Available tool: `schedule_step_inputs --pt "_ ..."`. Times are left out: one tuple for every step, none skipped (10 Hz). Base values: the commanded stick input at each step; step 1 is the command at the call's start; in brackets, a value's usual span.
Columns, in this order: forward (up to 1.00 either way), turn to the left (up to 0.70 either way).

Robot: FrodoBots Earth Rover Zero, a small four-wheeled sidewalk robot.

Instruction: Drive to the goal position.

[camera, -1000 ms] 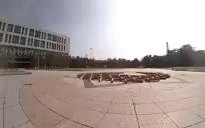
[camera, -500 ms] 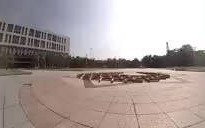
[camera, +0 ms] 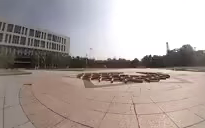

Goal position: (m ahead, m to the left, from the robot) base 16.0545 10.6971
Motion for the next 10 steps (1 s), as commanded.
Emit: schedule_step_inputs --pt "0.05 0.0" --pt "0.05 0.0" --pt "0.05 0.0" --pt "0.05 0.0" --pt "0.04 0.0" --pt "0.04 0.0" --pt "0.05 0.0" --pt "0.05 0.0" --pt "0.04 0.0" --pt "0.04 0.0"
